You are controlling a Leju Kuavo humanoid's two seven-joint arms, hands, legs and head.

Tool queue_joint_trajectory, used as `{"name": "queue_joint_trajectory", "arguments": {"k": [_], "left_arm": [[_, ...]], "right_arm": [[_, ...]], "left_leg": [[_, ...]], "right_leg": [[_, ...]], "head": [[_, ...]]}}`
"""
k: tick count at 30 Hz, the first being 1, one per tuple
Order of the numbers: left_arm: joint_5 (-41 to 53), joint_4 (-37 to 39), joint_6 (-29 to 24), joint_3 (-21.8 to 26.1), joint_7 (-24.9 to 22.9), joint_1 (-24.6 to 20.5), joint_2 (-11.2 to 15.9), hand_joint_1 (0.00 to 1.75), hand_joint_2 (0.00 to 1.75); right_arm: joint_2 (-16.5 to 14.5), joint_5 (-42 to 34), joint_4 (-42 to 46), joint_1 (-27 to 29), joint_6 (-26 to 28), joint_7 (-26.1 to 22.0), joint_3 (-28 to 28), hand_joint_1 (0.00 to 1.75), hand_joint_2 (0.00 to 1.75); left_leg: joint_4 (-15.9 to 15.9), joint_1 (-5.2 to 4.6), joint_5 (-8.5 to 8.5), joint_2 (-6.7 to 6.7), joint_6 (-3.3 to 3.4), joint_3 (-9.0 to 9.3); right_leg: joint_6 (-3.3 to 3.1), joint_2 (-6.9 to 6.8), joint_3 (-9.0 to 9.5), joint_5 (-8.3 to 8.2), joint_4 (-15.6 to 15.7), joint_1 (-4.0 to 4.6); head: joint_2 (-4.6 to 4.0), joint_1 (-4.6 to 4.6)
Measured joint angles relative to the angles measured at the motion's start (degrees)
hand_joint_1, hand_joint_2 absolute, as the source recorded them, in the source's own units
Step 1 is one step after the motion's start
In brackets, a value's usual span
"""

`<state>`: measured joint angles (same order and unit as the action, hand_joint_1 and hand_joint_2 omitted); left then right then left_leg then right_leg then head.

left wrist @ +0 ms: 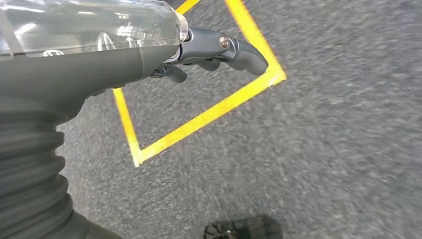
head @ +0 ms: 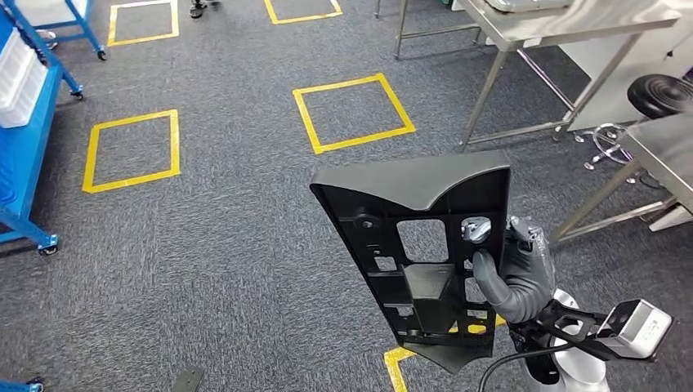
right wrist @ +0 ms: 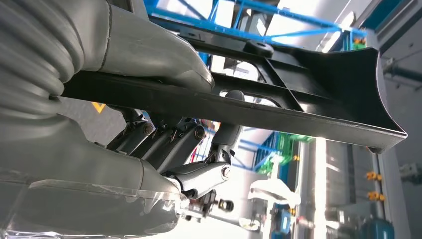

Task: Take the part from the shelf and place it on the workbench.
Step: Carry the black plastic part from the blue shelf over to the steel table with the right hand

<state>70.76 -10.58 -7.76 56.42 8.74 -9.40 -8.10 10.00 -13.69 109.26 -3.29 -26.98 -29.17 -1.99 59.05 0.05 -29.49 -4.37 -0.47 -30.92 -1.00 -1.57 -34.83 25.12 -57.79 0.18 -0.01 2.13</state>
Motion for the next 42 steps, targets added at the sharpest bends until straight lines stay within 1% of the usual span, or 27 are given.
{"name": "queue_joint_trajectory", "arguments": {"k": [1,3,4,5,6,7,9,11,13,14,16,18,20,21,22,24,26,29,31,32,33,35,36,37,38,40,42], "left_arm": [[0.01,0.0,-0.04,-0.01,0.01,0.03,0.08,0.0,1.75],[0.02,0.0,-0.13,-0.01,0.01,0.33,0.2,0.0,1.75],[0.02,0.0,-0.14,0.0,0.01,0.55,0.25,0.0,1.75],[0.02,0.0,-0.16,0.01,0.0,0.73,0.33,0.0,1.75],[0.02,0.0,-0.2,0.01,0.02,0.84,0.42,0.0,1.75],[0.03,0.0,-0.25,0.02,0.05,0.88,0.52,0.0,1.75],[0.08,0.0,-0.34,0.01,0.23,0.91,0.72,0.0,1.75],[0.16,0.0,-0.42,0.0,0.46,0.97,0.82,0.0,1.75],[0.21,0.0,-0.46,-0.01,0.71,1.0,0.83,0.0,1.75],[0.26,-0.01,-0.48,-0.02,0.86,0.96,0.84,0.0,1.75],[0.43,-0.02,-0.5,-0.05,1.12,0.84,0.89,0.0,1.75],[0.61,-0.02,-0.51,-0.07,1.14,0.97,0.95,0.0,1.75],[0.68,-0.02,-0.48,-0.06,0.98,1.24,0.95,0.0,1.75],[0.68,-0.02,-0.44,-0.05,0.86,1.33,0.95,0.0,1.75],[0.68,-0.02,-0.4,-0.05,0.77,1.37,0.95,0.0,1.75],[0.77,-0.02,-0.26,-0.08,0.56,1.37,0.95,0.0,1.75],[0.93,-0.02,-0.02,-0.11,0.31,1.38,0.96,0.0,1.75],[1.0,-0.02,0.32,-0.11,0.1,1.41,0.96,0.0,1.75],[0.77,-0.02,0.32,-0.1,0.28,1.44,1.02,0.0,1.75],[0.58,-0.02,0.27,-0.1,0.4,1.53,1.05,0.0,1.75],[0.43,-0.02,0.22,-0.09,0.54,1.72,1.09,0.0,1.75],[0.23,-0.02,0.13,-0.07,0.79,2.25,1.18,0.0,1.75],[0.21,-0.02,0.09,-0.05,0.89,2.47,1.24,0.0,1.75],[0.19,-0.02,0.05,-0.03,0.96,2.58,1.3,0.0,1.75],[0.2,-0.02,0.03,-0.02,0.99,2.59,1.36,0.0,1.75],[0.21,-0.02,0.01,-0.01,1.01,2.55,1.44,0.0,1.75],[0.3,-0.02,-0.04,-0.02,1.03,2.61,1.46,0.0,1.75]], "right_arm": [[-0.11,0.01,0.1,-0.04,-0.07,-0.03,0.01,1.75,1.75],[-0.44,0.07,0.17,-0.1,-0.28,-0.04,0.01,1.75,1.75],[-0.62,0.1,0.17,-0.04,-0.37,-0.04,0.01,1.75,1.75],[-0.8,0.14,0.17,0.0,-0.44,-0.03,0.01,1.75,1.75],[-0.92,0.21,0.17,0.02,-0.5,-0.01,0.01,1.75,1.75],[-1.0,0.25,0.18,0.03,-0.53,0.02,0.01,1.75,1.75],[-1.11,0.33,0.19,0.0,-0.55,0.06,0.01,1.75,1.75],[-1.16,0.32,0.21,0.02,-0.5,0.1,0.01,1.75,1.75],[-1.18,0.25,0.29,0.29,-0.42,0.13,0.01,1.75,1.75],[-1.19,0.18,0.34,0.52,-0.39,0.13,0.03,1.75,1.75],[-1.2,0.02,0.43,0.77,-0.37,0.14,0.13,1.75,1.75],[-1.23,-0.05,0.48,0.98,-0.37,0.18,0.2,1.75,1.75],[-1.28,-0.04,0.46,1.37,-0.3,0.24,0.2,1.75,1.75],[-1.3,-0.02,0.46,1.55,-0.17,0.31,0.2,1.75,1.75],[-1.32,0.01,0.48,1.64,0.02,0.42,0.2,1.75,1.75],[-1.36,0.08,0.62,1.67,0.41,0.67,0.2,1.75,1.75],[-1.4,0.13,0.87,1.69,0.62,0.84,0.2,1.75,1.75],[-1.45,0.15,1.01,1.88,0.63,0.89,0.2,1.75,1.75],[-1.67,0.15,1.04,1.75,0.39,0.93,0.2,1.75,1.75],[-1.83,0.14,1.02,1.57,0.27,1.02,0.19,1.75,1.75],[-2.0,0.13,0.97,1.39,0.19,1.13,0.14,1.75,1.75],[-2.28,0.11,0.71,1.24,0.12,1.42,-0.04,1.75,1.75],[-2.39,0.1,0.57,1.25,0.11,1.49,-0.13,1.75,1.75],[-2.46,0.09,0.44,1.26,0.11,1.55,-0.18,1.75,1.75],[-2.48,0.08,0.35,1.26,0.11,1.56,-0.19,1.75,1.75],[-2.48,0.07,0.27,1.22,0.11,1.57,-0.19,1.75,1.75],[-2.48,0.05,0.26,1.12,0.12,1.58,-0.19,1.75,1.75]], "left_leg": [[2.39,0.06,-1.42,1.34,-0.2,-0.94],[10.08,0.18,-5.06,3.57,-0.36,-4.52],[13.69,0.19,-6.24,3.87,-0.43,-6.45],[15.44,0.2,-6.22,3.94,-0.47,-7.59],[14.96,0.22,-5.03,3.99,-0.48,-7.68],[12.22,0.28,-2.86,4.21,-0.45,-6.71],[4.17,0.6,1.27,6.48,-0.4,-3.49],[-0.11,0.83,2.55,8.53,-0.15,-1.8],[-0.56,0.73,2.52,8.02,0.46,-1.64],[-0.85,0.71,2.69,7.42,0.84,-1.51],[-1.48,0.79,2.99,6.13,1.59,-1.17],[-1.66,0.58,2.96,4.79,2.03,-1.06],[-1.63,0.36,2.79,3.38,2.16,-1.07],[-1.62,0.3,2.7,2.7,2.16,-1.04],[-1.61,0.27,2.6,2.07,2.11,-0.96],[-1.6,0.16,2.32,0.99,1.89,-0.63],[-1.58,0.0,1.98,0.17,1.39,-0.32],[-1.64,0.05,1.52,-0.91,0.44,0.09],[0.24,0.19,0.17,0.64,-0.13,-0.44],[2.96,0.29,-1.32,1.95,-0.36,-1.64],[6.79,0.36,-3.13,3.17,-0.55,-3.46],[14.23,0.41,-5.8,3.91,-0.78,-7.42],[15.57,0.43,-5.57,3.94,-0.82,-8.4],[14.57,0.47,-4.17,3.98,-0.83,-8.3],[11.48,0.55,-1.87,4.21,-0.81,-7.18],[3.61,0.86,1.99,6.03,-0.67,-4.0],[-0.12,0.94,2.89,7.42,-0.22,-2.43]], "right_leg": [[-0.29,0.54,0.26,-0.09,0.29,-0.22],[-0.6,1.73,0.4,-0.05,0.37,-0.29],[-0.64,2.47,0.43,-0.01,0.34,-0.29],[-0.64,3.25,0.48,0.01,0.3,-0.28],[-0.59,4.05,0.56,0.05,0.24,-0.3],[-0.48,4.82,0.69,0.12,0.14,-0.33],[-0.06,6.16,0.69,0.37,-0.26,-0.34],[0.58,7.34,0.17,0.38,-0.62,-0.36],[1.33,8.49,-0.27,0.1,-0.53,-0.53],[1.64,8.37,-0.37,0.17,-0.64,-0.55],[2.15,5.99,-1.65,1.87,-3.34,-0.46],[2.5,2.96,-5.05,5.32,-10.28,-0.53],[2.73,2.08,-8.07,7.18,-16.21,-0.79],[2.76,1.92,-8.19,6.68,-16.44,-0.88],[2.71,1.71,-7.13,5.26,-14.4,-0.91],[2.27,0.13,-2.66,1.88,-6.15,-0.63],[1.56,-1.26,0.28,0.51,-0.64,-0.06],[0.68,-0.26,0.64,0.54,0.25,0.14],[0.12,0.71,1.12,0.24,0.91,-0.24],[-0.09,1.17,1.36,0.14,1.13,-0.45],[-0.24,1.68,1.46,0.17,1.18,-0.41],[-0.4,2.92,1.54,0.3,1.04,-0.37],[-0.4,3.6,1.58,0.4,0.94,-0.36],[-0.3,4.29,1.64,0.52,0.79,-0.38],[-0.15,4.98,1.73,0.68,0.6,-0.41],[0.32,6.14,1.67,1.1,0.02,-0.42],[0.97,7.11,1.24,1.28,-0.4,-0.46]], "head": [[0.0,0.01],[-0.01,0.01],[-0.01,0.01],[-0.01,0.01],[-0.01,0.01],[-0.01,0.01],[-0.01,0.0],[-0.01,-0.01],[-0.01,0.0],[-0.01,-0.01],[-0.01,-0.01],[-0.01,-0.01],[-0.01,-0.01],[-0.01,-0.01],[-0.01,-0.01],[-0.01,-0.01],[-0.01,-0.01],[0.0,-0.01],[0.0,-0.01],[-0.01,0.0],[-0.01,0.0],[-0.01,0.01],[-0.01,0.01],[-0.01,0.01],[-0.01,0.01],[-0.01,0.0],[-0.01,0.0]]}}
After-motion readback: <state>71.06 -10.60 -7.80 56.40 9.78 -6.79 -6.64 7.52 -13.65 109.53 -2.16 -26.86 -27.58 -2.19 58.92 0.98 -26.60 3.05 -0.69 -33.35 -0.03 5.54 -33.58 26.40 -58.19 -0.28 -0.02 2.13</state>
